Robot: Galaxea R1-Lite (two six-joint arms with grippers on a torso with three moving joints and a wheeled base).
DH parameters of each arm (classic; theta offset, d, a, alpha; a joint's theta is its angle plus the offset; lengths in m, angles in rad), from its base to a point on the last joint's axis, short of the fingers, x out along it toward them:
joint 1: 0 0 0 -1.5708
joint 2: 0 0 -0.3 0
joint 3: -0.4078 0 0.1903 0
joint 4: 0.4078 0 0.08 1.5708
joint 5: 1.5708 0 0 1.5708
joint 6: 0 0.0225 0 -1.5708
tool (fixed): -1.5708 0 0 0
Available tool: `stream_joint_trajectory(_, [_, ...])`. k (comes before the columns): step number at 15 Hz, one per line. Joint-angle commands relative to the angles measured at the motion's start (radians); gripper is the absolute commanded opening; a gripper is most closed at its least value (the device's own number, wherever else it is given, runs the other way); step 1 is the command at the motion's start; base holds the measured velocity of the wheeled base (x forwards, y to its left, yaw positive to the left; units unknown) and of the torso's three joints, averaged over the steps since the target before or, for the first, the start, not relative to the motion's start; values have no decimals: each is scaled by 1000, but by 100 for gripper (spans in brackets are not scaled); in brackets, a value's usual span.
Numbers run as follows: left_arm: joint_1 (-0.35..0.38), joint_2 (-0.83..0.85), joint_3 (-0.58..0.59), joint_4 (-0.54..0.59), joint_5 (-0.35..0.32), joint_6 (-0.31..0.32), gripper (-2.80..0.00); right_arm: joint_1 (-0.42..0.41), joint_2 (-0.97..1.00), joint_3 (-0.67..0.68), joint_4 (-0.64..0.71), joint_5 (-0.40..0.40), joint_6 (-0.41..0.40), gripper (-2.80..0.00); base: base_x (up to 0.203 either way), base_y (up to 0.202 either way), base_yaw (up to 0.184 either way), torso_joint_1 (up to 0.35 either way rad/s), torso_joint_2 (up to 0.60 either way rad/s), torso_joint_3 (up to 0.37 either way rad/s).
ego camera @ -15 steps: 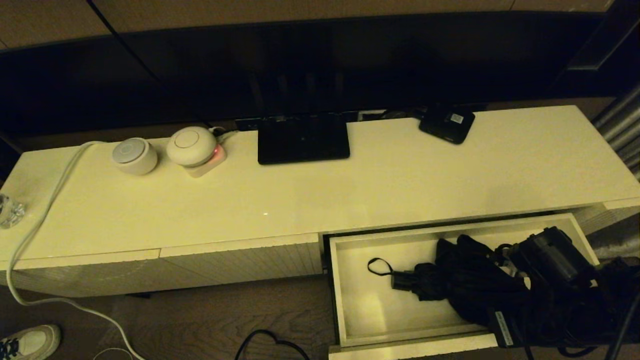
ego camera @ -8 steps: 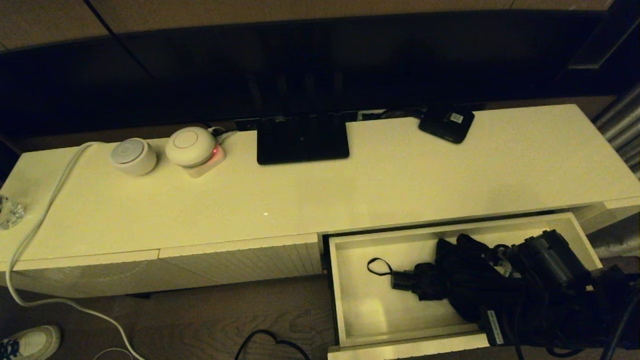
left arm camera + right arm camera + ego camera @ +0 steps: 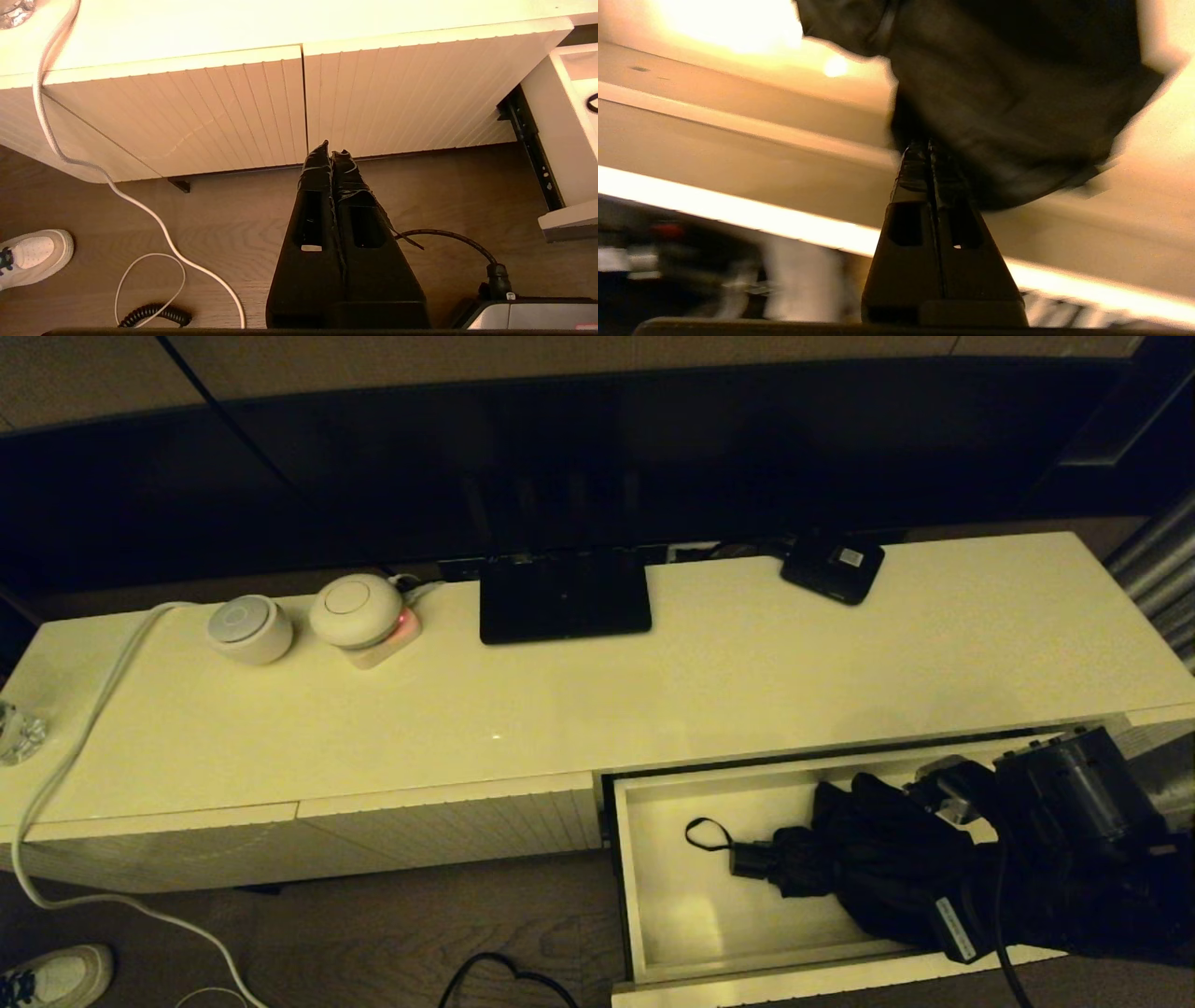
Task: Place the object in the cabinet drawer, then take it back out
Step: Take the umbrella out of the drawer and put it on the table
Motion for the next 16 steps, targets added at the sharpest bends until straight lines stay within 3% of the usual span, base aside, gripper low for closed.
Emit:
stream_joint_trajectory(1, [0,0,2,0,0,0,-280,-13,-21,-18,-4,-20,-108,-280,0,0,0,0,0,0])
stream_joint_trajectory(4, [0,0,2,0,0,0,-280,-50,-47,-42,59,-37,-548,-280,0,0,0,0,0,0])
stream_joint_trajectory(6, [0,0,2,0,0,0,-280,-65,-67,-63,188,-56,-690,-280,0,0,0,0,0,0])
stream_joint_trajectory(9, [0,0,2,0,0,0,-280,-116,-71,-101,213,-56,-977,-280,0,0,0,0,0,0])
stream_joint_trajectory(11, [0,0,2,0,0,0,-280,-132,-56,-133,222,-51,-1136,-280,0,0,0,0,0,0])
stream_joint_trajectory(16, [0,0,2,0,0,0,-280,-139,-13,-147,221,19,-1346,-280,0,0,0,0,0,0])
